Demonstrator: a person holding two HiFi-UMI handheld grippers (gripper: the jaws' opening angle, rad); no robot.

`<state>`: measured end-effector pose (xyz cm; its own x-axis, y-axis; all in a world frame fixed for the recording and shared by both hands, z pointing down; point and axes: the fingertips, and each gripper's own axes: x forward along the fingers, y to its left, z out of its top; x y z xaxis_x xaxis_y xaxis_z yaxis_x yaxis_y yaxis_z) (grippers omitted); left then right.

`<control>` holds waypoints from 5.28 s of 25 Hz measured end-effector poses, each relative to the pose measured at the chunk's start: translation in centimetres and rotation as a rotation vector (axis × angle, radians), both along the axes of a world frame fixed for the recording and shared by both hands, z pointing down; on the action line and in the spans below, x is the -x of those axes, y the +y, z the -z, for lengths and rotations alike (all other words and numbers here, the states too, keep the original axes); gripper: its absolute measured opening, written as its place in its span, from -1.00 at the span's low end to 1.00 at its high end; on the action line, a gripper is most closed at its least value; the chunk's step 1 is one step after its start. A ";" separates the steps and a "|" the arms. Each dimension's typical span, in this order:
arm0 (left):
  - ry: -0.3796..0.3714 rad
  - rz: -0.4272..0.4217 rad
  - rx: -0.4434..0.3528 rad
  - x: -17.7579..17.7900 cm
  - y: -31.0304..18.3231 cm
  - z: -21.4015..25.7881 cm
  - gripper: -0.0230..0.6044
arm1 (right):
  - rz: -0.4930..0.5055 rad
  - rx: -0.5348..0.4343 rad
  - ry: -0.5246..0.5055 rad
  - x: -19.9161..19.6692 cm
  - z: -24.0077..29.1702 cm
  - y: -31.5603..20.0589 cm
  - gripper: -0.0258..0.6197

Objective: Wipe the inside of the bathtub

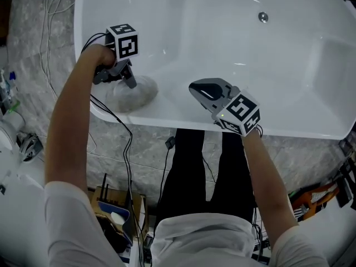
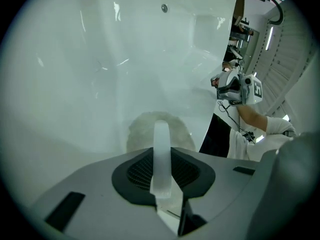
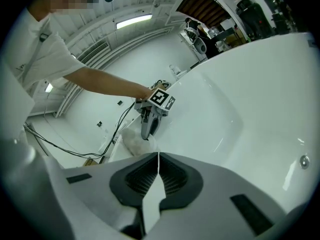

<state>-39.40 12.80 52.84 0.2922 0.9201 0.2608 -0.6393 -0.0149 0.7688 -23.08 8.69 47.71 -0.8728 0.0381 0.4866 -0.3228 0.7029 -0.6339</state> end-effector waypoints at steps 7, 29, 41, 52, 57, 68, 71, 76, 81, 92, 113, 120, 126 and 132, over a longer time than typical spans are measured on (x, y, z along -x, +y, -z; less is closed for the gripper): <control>0.088 -0.025 -0.060 -0.6 -0.1 -0.2 -0.65 | 0.005 0.001 -0.006 0.4 -0.3 0.5 -0.85; 0.105 0.012 -0.048 -0.7 -0.1 -0.9 -0.65 | 0.047 -0.026 0.071 -0.8 -1.8 0.4 -0.85; 0.178 -0.052 -0.074 -14.8 0.0 -0.1 -0.65 | -0.019 0.007 0.067 -13.0 -2.5 0.3 -0.85; 0.227 -0.107 -0.092 -22.7 -0.1 -0.1 -0.65 | 0.014 0.009 0.081 -19.6 -3.9 -0.3 -0.85; 0.251 -0.121 -0.093 -25.2 0.0 -0.3 -0.65 | 0.006 0.018 0.079 -21.3 -4.2 -0.7 -0.85; 0.350 -0.166 -0.106 -29.3 -0.2 0.7 -0.65 | -0.038 0.013 0.092 -24.3 -3.5 -1.8 -0.85; 0.353 -0.161 -0.089 -29.4 -0.1 1.1 -0.65 | -0.041 0.010 0.089 -23.9 -3.2 -1.8 -0.85; 0.360 -0.165 -0.083 -33.4 -0.1 0.8 -0.65 | -0.042 0.008 0.097 -27.7 -3.6 -1.7 -0.85; 0.357 -0.155 -0.084 -36.7 -0.1 0.9 -0.65 | -0.056 -0.004 0.115 -31.9 -3.9 -1.8 -0.85; 0.350 -0.161 -0.096 -48.0 0.2 0.1 -0.65 | -0.081 -0.017 0.122 -43.6 -5.2 -1.1 -0.85; 0.438 -0.211 -0.116 -63.0 0.1 -0.3 -0.65 | -0.171 -0.081 0.211 -57.9 -6.5 -2.8 -0.85; 0.467 -0.236 -0.136 -65.0 -0.3 0.8 -0.65 | -0.167 -0.109 0.265 -59.5 -5.0 -3.1 -0.85; 0.495 -0.255 -0.125 -68.8 -0.1 0.7 -0.65 | -0.163 -0.110 0.311 -63.1 -5.4 -2.6 -0.85; 0.531 -0.279 -0.123 -71.1 -0.2 1.1 -0.65 | -0.209 -0.118 0.339 -65.3 -3.9 -2.4 -0.85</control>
<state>31.73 12.60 51.70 0.1640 0.9531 0.2545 -0.1288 -0.2351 0.9634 42.24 6.25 51.65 -0.6453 -0.1967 0.7382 -0.6431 0.6614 -0.3860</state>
